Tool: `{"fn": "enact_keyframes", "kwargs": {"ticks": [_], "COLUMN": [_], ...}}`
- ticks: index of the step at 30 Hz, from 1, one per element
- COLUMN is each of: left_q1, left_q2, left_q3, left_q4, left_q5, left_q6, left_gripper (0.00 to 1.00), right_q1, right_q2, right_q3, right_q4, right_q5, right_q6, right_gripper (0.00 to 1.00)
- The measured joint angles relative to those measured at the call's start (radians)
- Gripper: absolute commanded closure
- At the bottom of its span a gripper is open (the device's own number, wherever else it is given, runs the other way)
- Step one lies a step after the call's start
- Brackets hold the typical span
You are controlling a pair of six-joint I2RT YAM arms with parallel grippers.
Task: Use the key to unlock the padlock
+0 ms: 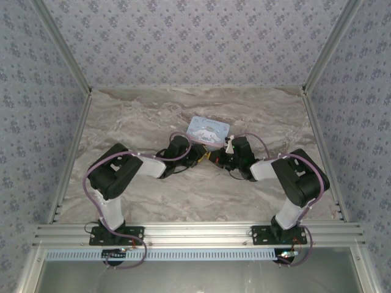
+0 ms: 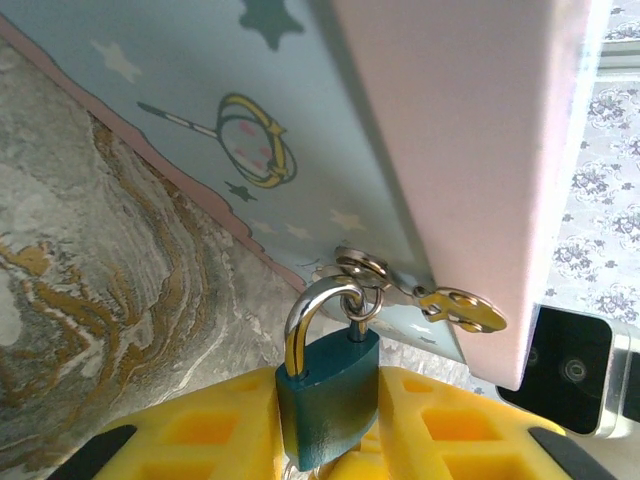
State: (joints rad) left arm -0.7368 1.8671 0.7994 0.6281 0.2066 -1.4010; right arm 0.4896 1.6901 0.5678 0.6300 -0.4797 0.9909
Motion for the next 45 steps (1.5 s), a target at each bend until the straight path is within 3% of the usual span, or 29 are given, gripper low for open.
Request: {"fn": "enact_keyframes", "kwargs": {"ticks": [5, 13, 21, 25, 32, 35, 38, 45], "left_q1": [0.0, 0.002, 0.002, 0.004, 0.004, 0.005, 0.011, 0.022], "left_q2": [0.0, 0.001, -0.003, -0.013, -0.043, -0.054, -0.068, -0.092], "left_q3": [-0.004, -0.009, -0.012, -0.013, -0.012, 0.001, 0.025, 0.124], "left_q4": [0.011, 0.028, 0.045, 0.027, -0.034, -0.08, -0.142, -0.334], "left_q5": [-0.014, -0.021, -0.024, -0.033, -0.032, -0.017, -0.001, 0.048], "left_q6": [0.0, -0.008, -0.013, -0.011, -0.033, -0.056, -0.079, -0.106], "left_gripper": [0.71, 0.9, 1.0, 1.0, 1.0, 1.0, 1.0, 1.0], "right_q1": [0.0, -0.003, -0.007, -0.007, 0.067, 0.105, 0.118, 0.157], "right_q2": [0.0, -0.008, -0.087, -0.182, -0.409, -0.507, -0.594, -0.653], "right_q3": [0.0, 0.0, -0.001, 0.0, 0.002, -0.011, -0.033, -0.073], "right_q4": [0.003, 0.002, -0.084, -0.182, -0.371, -0.388, -0.401, -0.416], "right_q5": [-0.008, -0.004, 0.021, 0.065, 0.248, 0.318, 0.385, 0.434], "right_q6": [0.044, 0.071, -0.02, -0.16, -0.575, -0.746, -0.895, -1.217], "right_gripper": [1.0, 1.0, 0.73, 0.67, 0.59, 0.56, 0.46, 0.37]}}
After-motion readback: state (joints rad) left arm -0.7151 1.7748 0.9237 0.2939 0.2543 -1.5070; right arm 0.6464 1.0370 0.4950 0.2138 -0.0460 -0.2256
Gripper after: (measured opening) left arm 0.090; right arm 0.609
